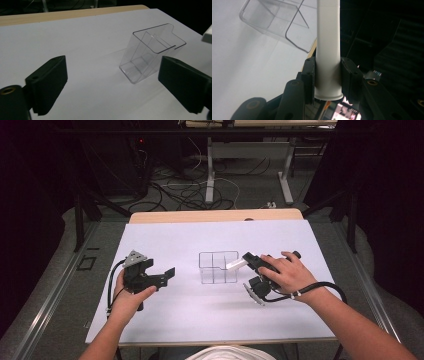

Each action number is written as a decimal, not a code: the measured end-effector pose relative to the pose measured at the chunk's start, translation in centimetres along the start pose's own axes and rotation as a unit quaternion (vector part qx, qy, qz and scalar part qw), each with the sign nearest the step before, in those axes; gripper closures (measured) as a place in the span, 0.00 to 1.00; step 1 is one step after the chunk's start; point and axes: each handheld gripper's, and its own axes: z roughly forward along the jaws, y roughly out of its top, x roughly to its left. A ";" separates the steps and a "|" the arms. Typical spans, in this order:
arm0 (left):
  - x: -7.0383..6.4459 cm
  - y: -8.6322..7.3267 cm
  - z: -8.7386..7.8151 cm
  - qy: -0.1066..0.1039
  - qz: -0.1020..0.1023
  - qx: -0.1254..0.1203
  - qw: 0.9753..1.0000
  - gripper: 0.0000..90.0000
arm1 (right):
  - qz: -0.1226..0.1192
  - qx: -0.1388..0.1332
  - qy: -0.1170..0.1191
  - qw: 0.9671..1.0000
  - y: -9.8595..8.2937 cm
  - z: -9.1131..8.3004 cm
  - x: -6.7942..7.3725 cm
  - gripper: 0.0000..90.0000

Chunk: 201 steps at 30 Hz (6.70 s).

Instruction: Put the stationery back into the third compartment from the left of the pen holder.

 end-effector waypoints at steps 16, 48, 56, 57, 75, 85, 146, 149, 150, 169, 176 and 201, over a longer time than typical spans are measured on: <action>-3.5 3.9 2.2 -0.074 0.076 0.031 0.994 0.30 | -0.126 -0.020 -0.022 0.992 2.3 1.6 -2.2 0.74; -10.7 4.2 6.1 -0.170 0.162 0.154 0.960 0.59 | -0.198 -0.071 -0.024 0.977 5.8 0.5 -0.7 0.74; -11.3 3.9 7.0 -0.174 0.176 0.179 0.952 0.70 | -0.208 -0.079 -0.028 0.975 6.3 0.4 -0.4 0.74; -11.3 3.8 7.0 -0.172 0.177 0.180 0.952 0.71 | -0.210 -0.079 -0.027 0.974 6.3 0.4 -0.4 0.74; -10.8 3.8 7.6 -0.177 0.158 0.202 0.950 0.78 | -0.203 -0.077 -0.022 0.976 6.4 0.7 -0.2 0.71; -9.1 4.1 7.7 -0.152 0.117 0.165 0.967 0.78 | -0.134 -0.042 -0.015 0.990 5.2 0.5 -0.8 0.55; -11.9 4.0 13.1 -0.099 -0.001 -0.056 0.994 0.78 | 0.691 0.021 0.045 0.721 -5.7 2.3 6.5 0.00; -11.9 3.8 13.4 -0.095 -0.002 -0.054 0.994 0.78 | 0.697 0.024 0.044 0.716 -5.7 2.2 6.7 0.00; -11.9 3.7 13.5 -0.095 -0.002 -0.050 0.994 0.78 | 0.699 0.022 0.048 0.713 -5.7 2.2 6.8 0.00; -11.9 2.7 14.9 -0.068 0.004 -0.039 0.997 0.78 | 0.706 0.019 0.065 0.705 -5.3 2.4 7.1 0.00; -11.8 2.7 15.0 -0.062 0.015 -0.034 0.997 0.78 | 0.703 0.019 0.069 0.707 -5.2 2.6 7.2 0.00; -11.1 3.3 12.6 -0.056 0.017 -0.054 0.997 0.47 | 0.702 0.023 0.075 0.708 -5.3 2.6 7.4 0.00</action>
